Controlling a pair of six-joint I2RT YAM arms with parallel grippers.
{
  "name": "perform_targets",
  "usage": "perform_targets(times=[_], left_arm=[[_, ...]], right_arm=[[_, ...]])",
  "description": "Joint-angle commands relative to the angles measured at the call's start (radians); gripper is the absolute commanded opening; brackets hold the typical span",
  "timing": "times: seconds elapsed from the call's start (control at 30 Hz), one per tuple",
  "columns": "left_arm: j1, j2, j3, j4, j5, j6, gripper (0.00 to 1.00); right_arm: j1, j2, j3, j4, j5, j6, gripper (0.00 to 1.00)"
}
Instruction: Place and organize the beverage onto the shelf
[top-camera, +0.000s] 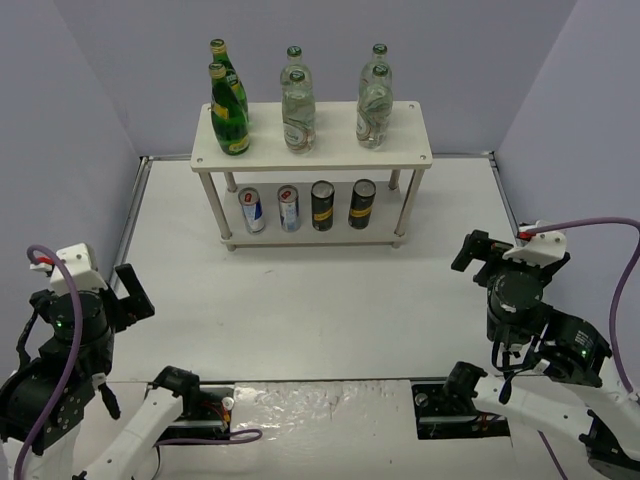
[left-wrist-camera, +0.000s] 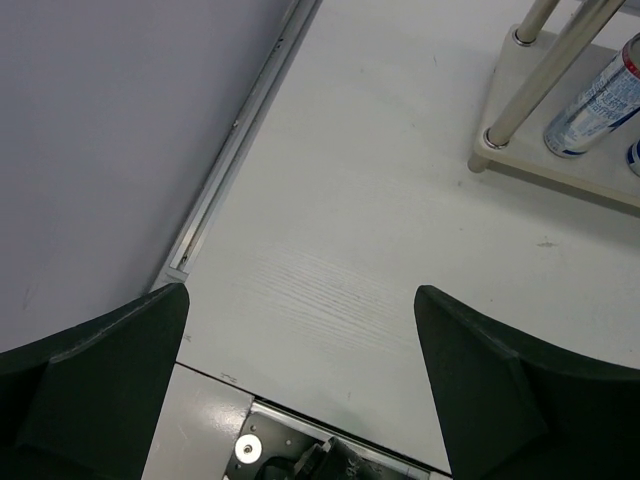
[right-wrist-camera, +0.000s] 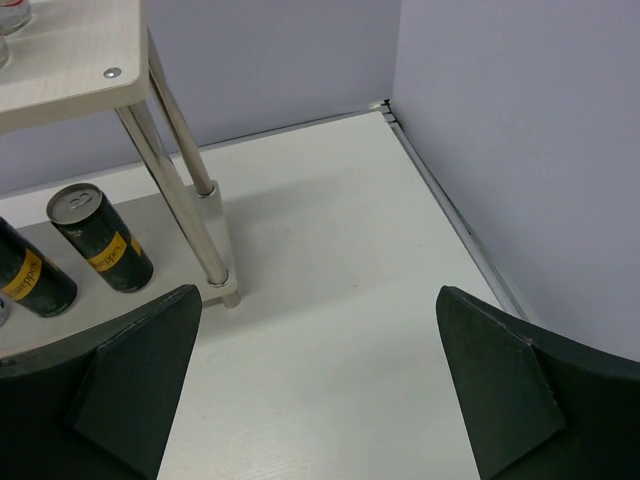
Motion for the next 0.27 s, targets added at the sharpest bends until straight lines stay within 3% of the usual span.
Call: perform_targets(times=[0.0, 0.23], left_arm=[[0.003, 0.039, -0.009, 0.024, 0.018, 0.007, 0.94], [0.003, 0.064, -0.006, 0.049, 0.015, 0.002, 0.94]], right_arm=[[-0.001, 0.034, 0.011, -0.016, 0.088, 0.011, 1.0], [0.0, 0.044, 0.001, -0.018, 0.117, 0.058, 1.0]])
